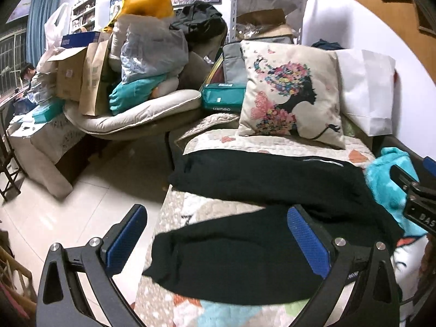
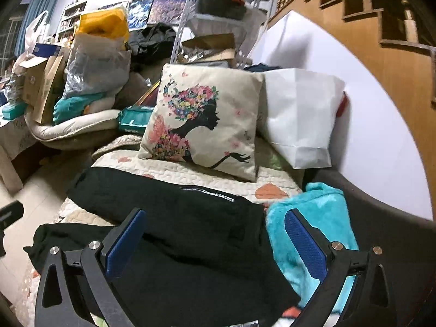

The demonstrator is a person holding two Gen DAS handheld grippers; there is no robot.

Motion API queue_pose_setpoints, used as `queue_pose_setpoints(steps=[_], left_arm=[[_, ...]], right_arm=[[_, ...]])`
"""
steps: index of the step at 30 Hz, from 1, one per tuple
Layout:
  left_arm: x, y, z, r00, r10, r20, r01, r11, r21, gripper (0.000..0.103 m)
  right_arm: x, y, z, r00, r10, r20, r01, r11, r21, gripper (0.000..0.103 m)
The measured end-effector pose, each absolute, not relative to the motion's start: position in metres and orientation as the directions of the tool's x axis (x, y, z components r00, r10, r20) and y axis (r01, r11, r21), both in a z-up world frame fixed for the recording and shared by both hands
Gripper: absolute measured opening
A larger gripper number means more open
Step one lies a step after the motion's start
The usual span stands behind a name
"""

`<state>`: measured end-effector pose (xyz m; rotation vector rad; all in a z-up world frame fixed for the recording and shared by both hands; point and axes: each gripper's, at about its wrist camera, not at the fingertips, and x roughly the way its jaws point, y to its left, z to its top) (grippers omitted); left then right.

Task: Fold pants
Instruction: 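Lower both grippers onto the waistband and close them on the fabric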

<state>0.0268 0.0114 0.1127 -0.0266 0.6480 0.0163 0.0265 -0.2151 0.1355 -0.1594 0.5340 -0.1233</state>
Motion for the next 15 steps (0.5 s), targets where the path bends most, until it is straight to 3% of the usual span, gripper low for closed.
queue_pose_setpoints(steps=[9,15], left_arm=[[0.098,0.033,0.092,0.763,0.055,-0.644,-0.034,0.998,0.045,0.103],[0.17,0.066,0.062,0.693,0.03,-0.72,-0.009,0.999,0.033,0.103]], right_arm=[[0.098,-0.24,0.11,0.786,-0.124,-0.606,0.017,0.984,-0.18,0.103],[0.161,-0.269,0.074,0.667,-0.051,-0.743,-0.037,0.994,-0.102,0.098]])
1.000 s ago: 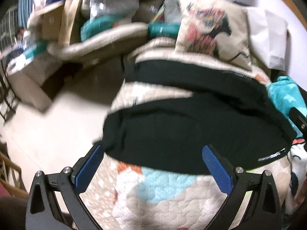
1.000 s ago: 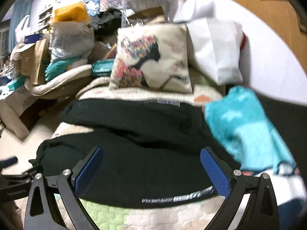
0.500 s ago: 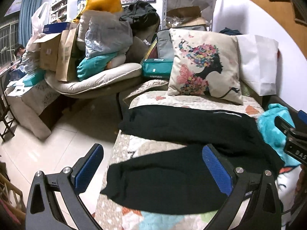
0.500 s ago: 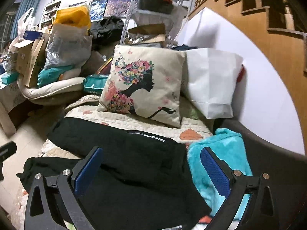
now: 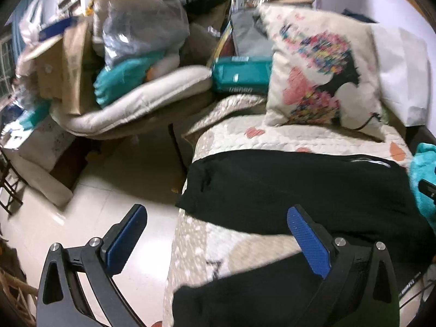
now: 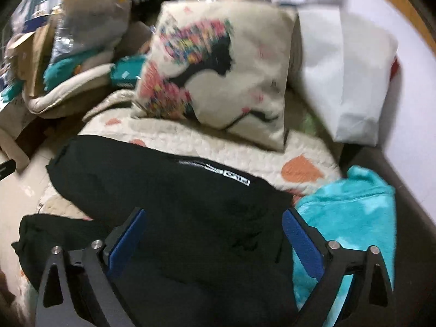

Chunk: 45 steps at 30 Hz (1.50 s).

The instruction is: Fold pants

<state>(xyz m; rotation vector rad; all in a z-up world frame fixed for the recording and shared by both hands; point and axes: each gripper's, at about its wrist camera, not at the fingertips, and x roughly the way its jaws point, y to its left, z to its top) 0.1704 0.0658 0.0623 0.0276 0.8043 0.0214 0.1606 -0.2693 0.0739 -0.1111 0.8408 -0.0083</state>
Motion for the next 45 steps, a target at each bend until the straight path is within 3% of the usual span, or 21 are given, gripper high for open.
queue_pose_setpoints(steps=[5,13,26,28,30,31,32,33,34,35,42,45], left_arm=[[0.243,0.106,0.029,0.614,0.009,-0.789,-0.034,0.999,-0.016,0.103],[0.321,0.135,-0.017,0.545,-0.069,-0.836,-0.099,0.984,-0.146,0.103],[0.37,0.085,-0.052,0.485,-0.153,-0.861,0.105,0.988,-0.116,0.102],[0.372,0.085,-0.051,0.458,-0.212,-0.863,0.135,0.976,-0.169,0.085],[0.37,0.087,-0.047,0.452,-0.243,-0.858,0.149,0.969,-0.196,0.059],[0.368,0.086,-0.044,0.453,-0.252,-0.855,0.172,0.966,-0.193,0.05],[0.367,0.085,-0.041,0.455,-0.248,-0.855,0.177,0.967,-0.186,0.032],[0.367,0.086,-0.038,0.45,-0.26,-0.854,0.182,0.963,-0.197,0.016],[0.367,0.087,-0.035,0.44,-0.283,-0.852,0.19,0.957,-0.22,0.014],[0.366,0.086,-0.033,0.441,-0.281,-0.853,0.188,0.958,-0.218,0.014],[0.345,0.075,-0.01,0.501,-0.221,-0.837,0.178,0.972,-0.151,0.012],[0.332,0.077,0.006,0.531,-0.213,-0.82,0.165,0.975,-0.146,0.012]], right_arm=[[0.207,-0.303,0.05,0.615,0.023,-0.788,-0.021,1.0,0.013,0.097],[0.265,-0.326,0.028,0.574,0.072,-0.816,-0.072,0.997,0.037,0.094],[0.325,-0.288,-0.021,0.454,0.126,-0.882,-0.284,0.959,-0.01,0.085],[0.331,-0.286,-0.027,0.442,0.142,-0.886,-0.291,0.957,0.008,0.085],[0.333,-0.285,-0.028,0.438,0.171,-0.883,-0.292,0.956,0.041,0.078],[0.333,-0.283,-0.027,0.435,0.184,-0.881,-0.299,0.953,0.052,0.067],[0.333,-0.281,-0.026,0.434,0.198,-0.879,-0.309,0.949,0.062,0.049],[0.331,-0.278,-0.025,0.425,0.224,-0.877,-0.325,0.942,0.083,0.039],[0.33,-0.275,-0.024,0.413,0.246,-0.877,-0.332,0.937,0.106,0.023],[0.329,-0.274,-0.023,0.408,0.249,-0.878,-0.33,0.937,0.113,0.02],[0.313,-0.276,-0.006,0.434,0.258,-0.863,-0.305,0.943,0.129,0.004],[0.3,-0.275,0.01,0.458,0.266,-0.848,-0.295,0.946,0.137,0.004]])
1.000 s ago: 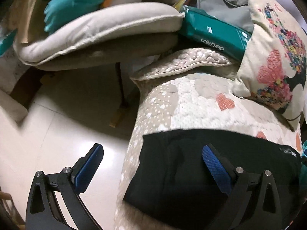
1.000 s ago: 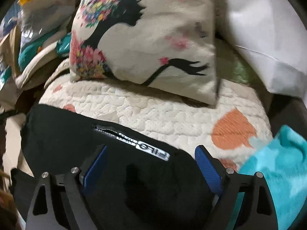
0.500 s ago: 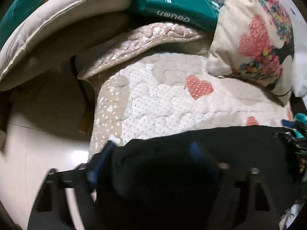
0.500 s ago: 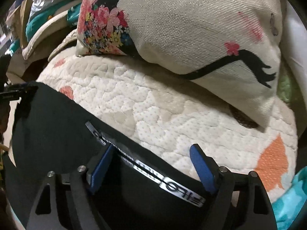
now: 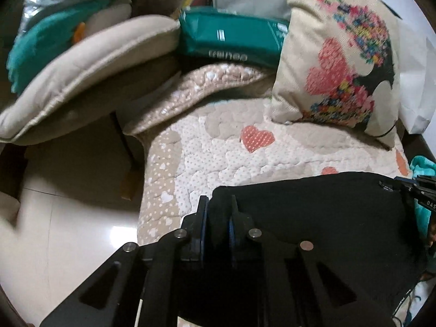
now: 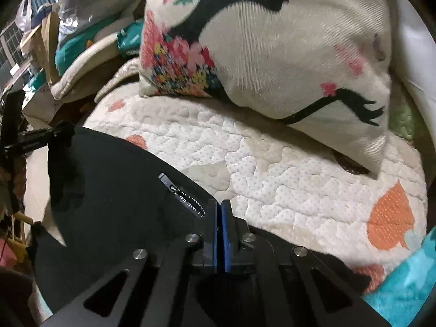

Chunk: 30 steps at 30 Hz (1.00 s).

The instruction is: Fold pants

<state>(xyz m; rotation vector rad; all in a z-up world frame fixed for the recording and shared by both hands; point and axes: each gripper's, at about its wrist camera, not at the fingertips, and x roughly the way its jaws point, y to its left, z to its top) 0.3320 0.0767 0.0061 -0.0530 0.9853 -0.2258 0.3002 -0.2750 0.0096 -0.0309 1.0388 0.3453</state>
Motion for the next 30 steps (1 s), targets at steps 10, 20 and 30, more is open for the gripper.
queue_pose_setpoints(steps=[10,20,30], left_arm=[[0.243,0.077,0.068,0.631,-0.167,-0.757,0.21,0.977,-0.04,0.012],[0.129,0.082,0.055,0.62,-0.164,-0.767,0.255,0.967,-0.001,0.013],[0.065,0.088,-0.002,0.473,-0.034,-0.88,0.192,0.979,0.066,0.021]], right_arm=[[0.222,-0.274,0.064,0.5,0.294,-0.815,-0.298,0.942,0.158,0.003],[0.106,-0.273,0.049,0.434,0.296,-0.851,-0.292,0.94,0.178,0.003],[0.042,-0.266,-0.022,0.281,0.211,-0.936,-0.259,0.956,0.137,0.001]])
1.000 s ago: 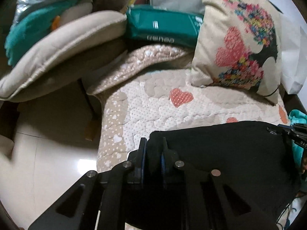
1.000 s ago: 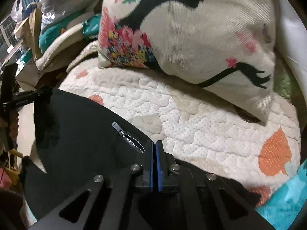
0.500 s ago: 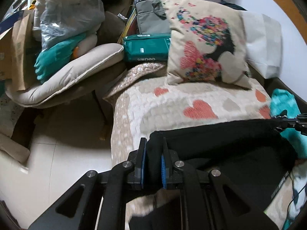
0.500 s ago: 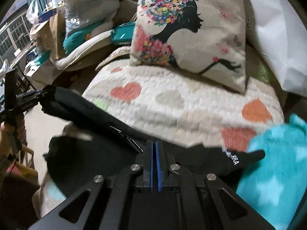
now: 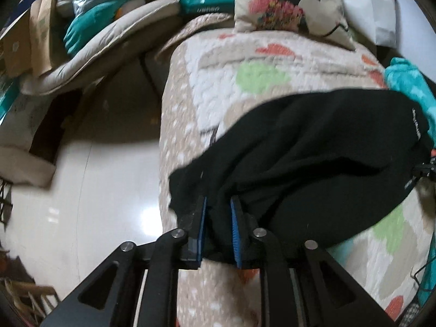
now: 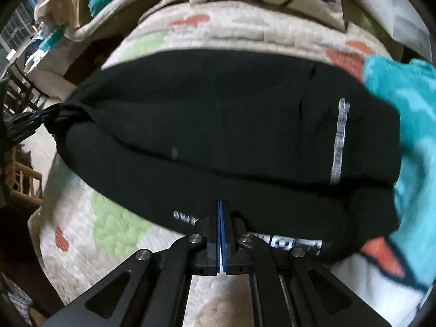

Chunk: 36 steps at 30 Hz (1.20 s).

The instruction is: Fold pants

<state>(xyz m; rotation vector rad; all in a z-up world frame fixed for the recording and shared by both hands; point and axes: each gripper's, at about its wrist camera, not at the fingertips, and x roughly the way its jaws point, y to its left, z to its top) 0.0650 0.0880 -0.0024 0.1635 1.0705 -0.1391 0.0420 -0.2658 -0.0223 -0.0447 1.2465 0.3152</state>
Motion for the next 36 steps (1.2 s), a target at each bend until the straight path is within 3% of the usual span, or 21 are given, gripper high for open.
queue_pose_setpoints(steps=[5,8,13,18,23,26,28,36], left_arm=[[0.046,0.116,0.002,0.467,-0.033,-0.884,0.097,0.995,0.014,0.048],[0.043,0.137,0.005,0.466,-0.041,-0.884,0.015,0.999,-0.039,0.052],[0.035,0.154,0.013,0.486,-0.072,-0.871,-0.053,0.992,-0.111,0.052],[0.022,0.167,-0.002,0.394,0.063,-0.917,-0.11,0.994,0.021,0.052],[0.023,0.198,0.015,0.46,-0.009,-0.888,-0.24,0.961,-0.134,0.052],[0.047,0.191,0.024,0.491,-0.064,-0.869,-0.222,0.955,-0.196,0.052],[0.072,0.172,0.018,0.474,-0.066,-0.878,-0.177,0.97,-0.168,0.052],[0.122,0.124,-0.03,0.348,-0.022,-0.937,-0.118,0.991,-0.067,0.052]], right_arm=[[0.038,-0.272,-0.017,0.298,0.211,-0.931,-0.228,0.963,0.146,0.002],[0.036,-0.278,-0.012,0.326,0.215,-0.921,-0.205,0.967,0.153,0.002],[0.034,-0.284,-0.01,0.343,0.223,-0.912,-0.16,0.971,0.177,0.003],[0.039,-0.291,-0.009,0.359,0.216,-0.908,-0.104,0.976,0.191,0.006],[0.043,-0.29,-0.004,0.387,0.225,-0.894,-0.095,0.974,0.204,0.01],[0.043,-0.293,0.003,0.416,0.262,-0.871,-0.078,0.964,0.253,0.023],[0.041,-0.301,0.008,0.445,0.291,-0.847,-0.043,0.951,0.305,0.028],[0.019,-0.364,-0.005,0.51,0.43,-0.745,0.229,0.767,0.6,0.031]])
